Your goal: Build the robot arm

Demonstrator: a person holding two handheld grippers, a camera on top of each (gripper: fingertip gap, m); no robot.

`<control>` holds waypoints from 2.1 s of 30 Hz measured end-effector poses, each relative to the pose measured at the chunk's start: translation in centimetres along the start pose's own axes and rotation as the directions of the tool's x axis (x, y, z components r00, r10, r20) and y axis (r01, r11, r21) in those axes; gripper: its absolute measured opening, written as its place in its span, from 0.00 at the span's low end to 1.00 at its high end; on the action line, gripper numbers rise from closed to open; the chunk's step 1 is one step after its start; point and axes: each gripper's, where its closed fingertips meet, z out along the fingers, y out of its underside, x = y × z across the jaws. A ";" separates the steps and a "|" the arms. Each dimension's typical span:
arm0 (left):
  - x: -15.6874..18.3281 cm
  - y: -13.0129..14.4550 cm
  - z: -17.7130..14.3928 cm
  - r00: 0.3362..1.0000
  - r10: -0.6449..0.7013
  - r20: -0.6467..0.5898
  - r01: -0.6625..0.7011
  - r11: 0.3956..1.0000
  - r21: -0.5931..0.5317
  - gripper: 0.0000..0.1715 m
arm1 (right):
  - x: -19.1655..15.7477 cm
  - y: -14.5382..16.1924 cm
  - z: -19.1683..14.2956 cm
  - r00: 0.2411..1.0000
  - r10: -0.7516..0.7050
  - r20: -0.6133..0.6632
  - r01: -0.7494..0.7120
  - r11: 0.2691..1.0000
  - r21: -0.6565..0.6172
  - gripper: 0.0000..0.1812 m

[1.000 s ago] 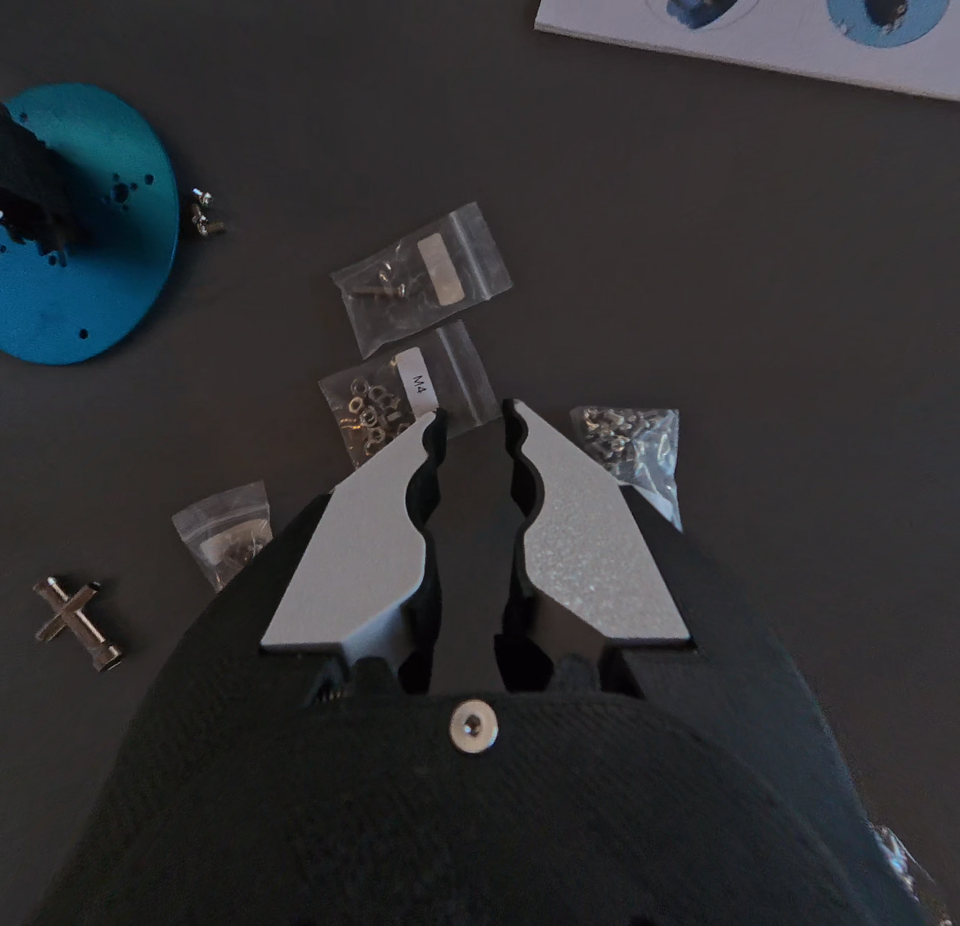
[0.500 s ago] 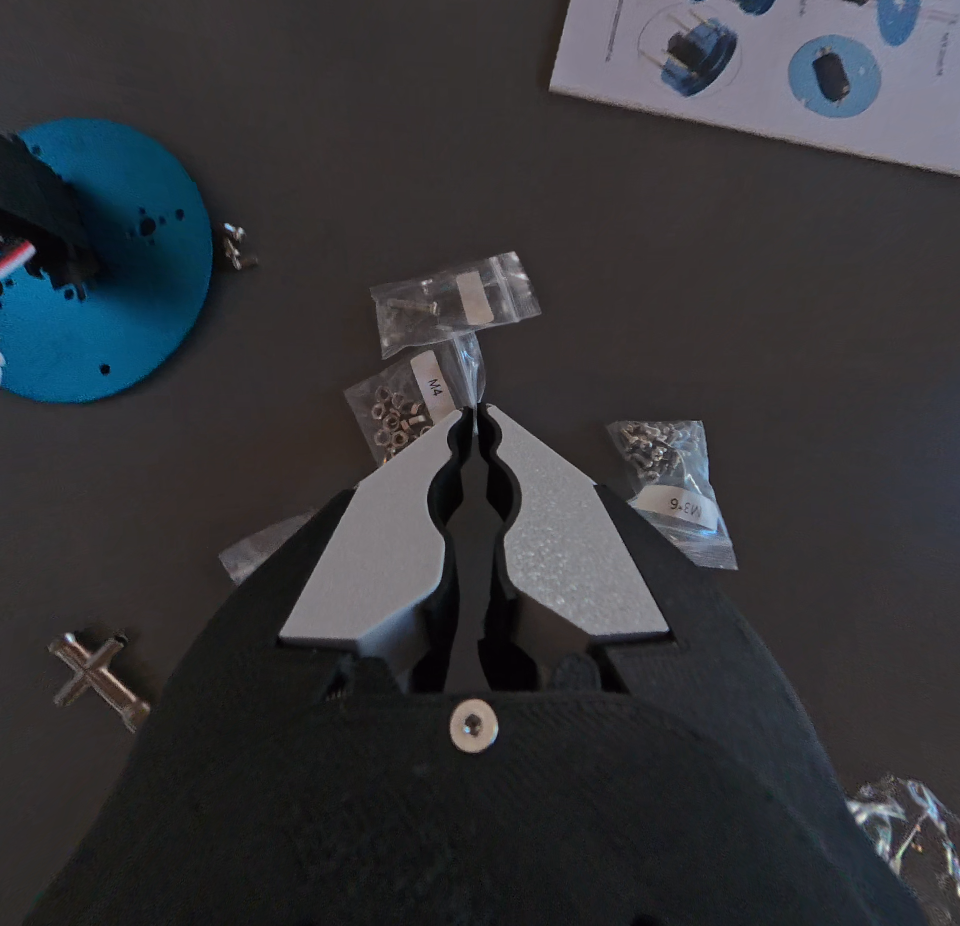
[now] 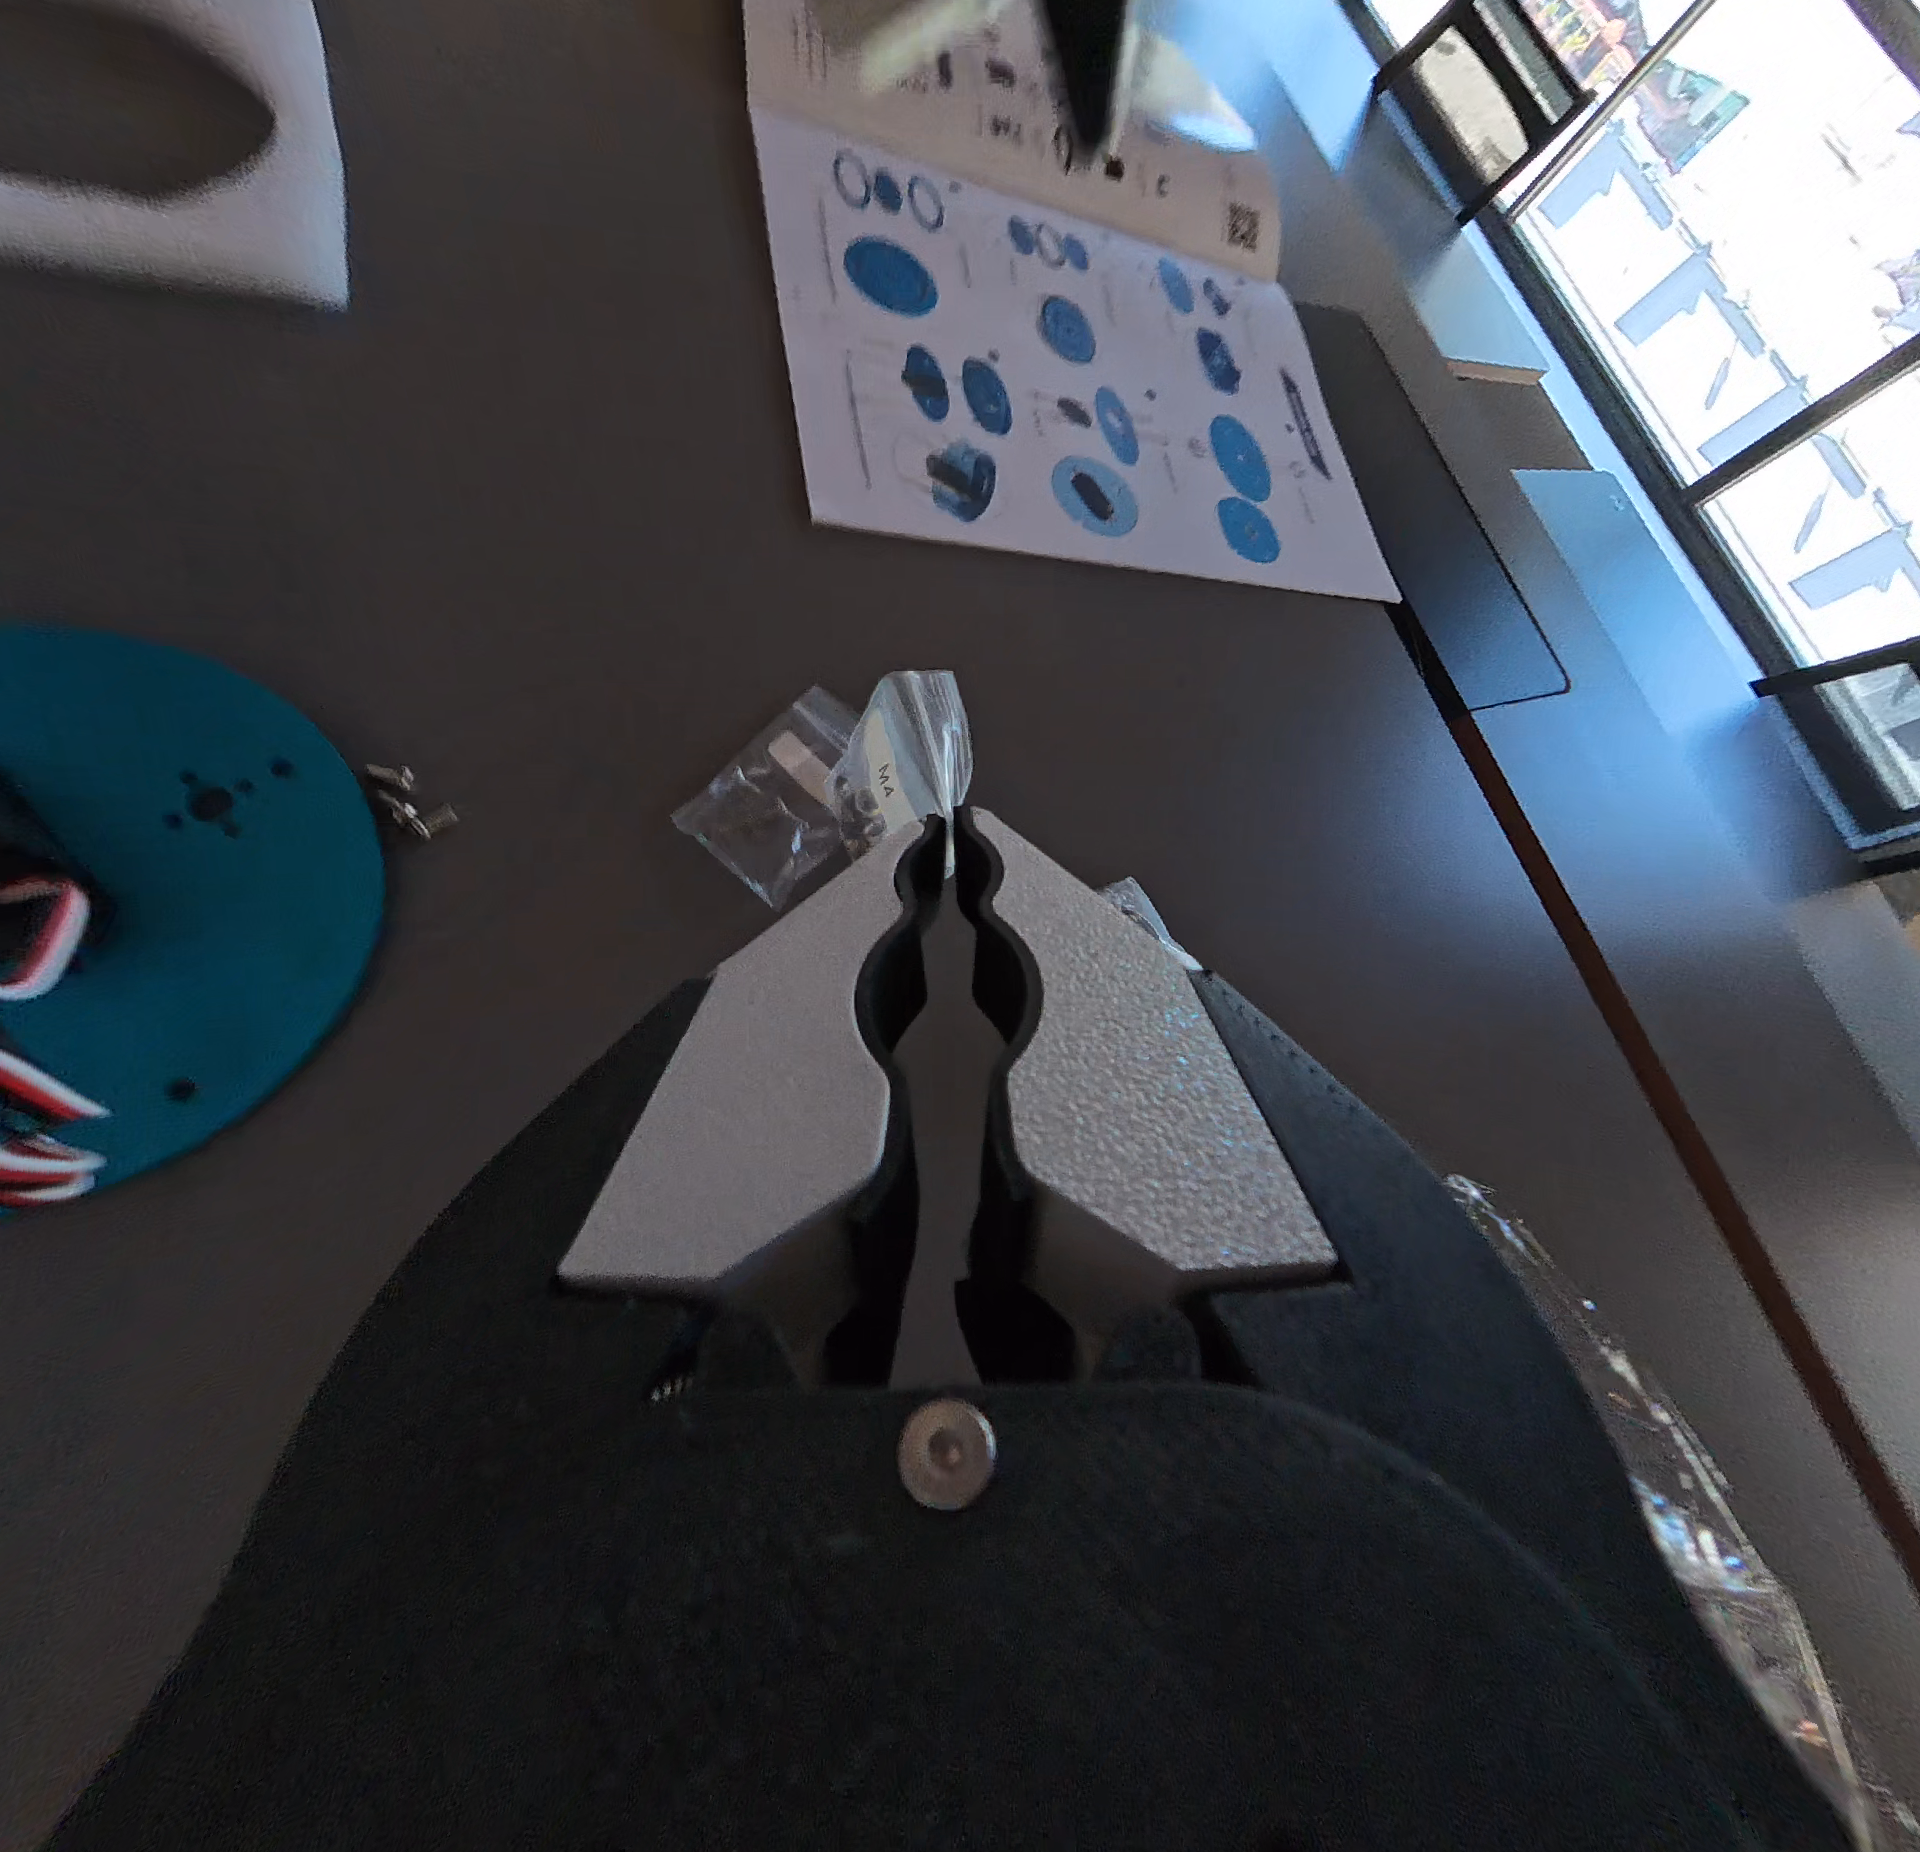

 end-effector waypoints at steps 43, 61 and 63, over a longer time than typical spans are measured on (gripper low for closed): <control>1.1 8.4 7.9 0.922 0.384 0.053 -0.335 0.857 -0.392 0.00 | -1.9 -1.1 -1.8 0.991 -0.040 0.128 -0.001 0.952 0.306 0.07; -5.4 6.6 5.1 0.640 0.628 0.444 -0.351 0.752 -0.558 0.00 | 0.0 -0.2 -1.0 0.973 -0.180 -0.146 0.206 0.959 0.193 0.09; -5.1 6.5 5.2 0.635 0.634 0.441 -0.357 0.747 -0.560 0.00 | -0.2 0.0 -0.8 0.964 -0.211 -0.161 0.238 0.956 0.173 0.10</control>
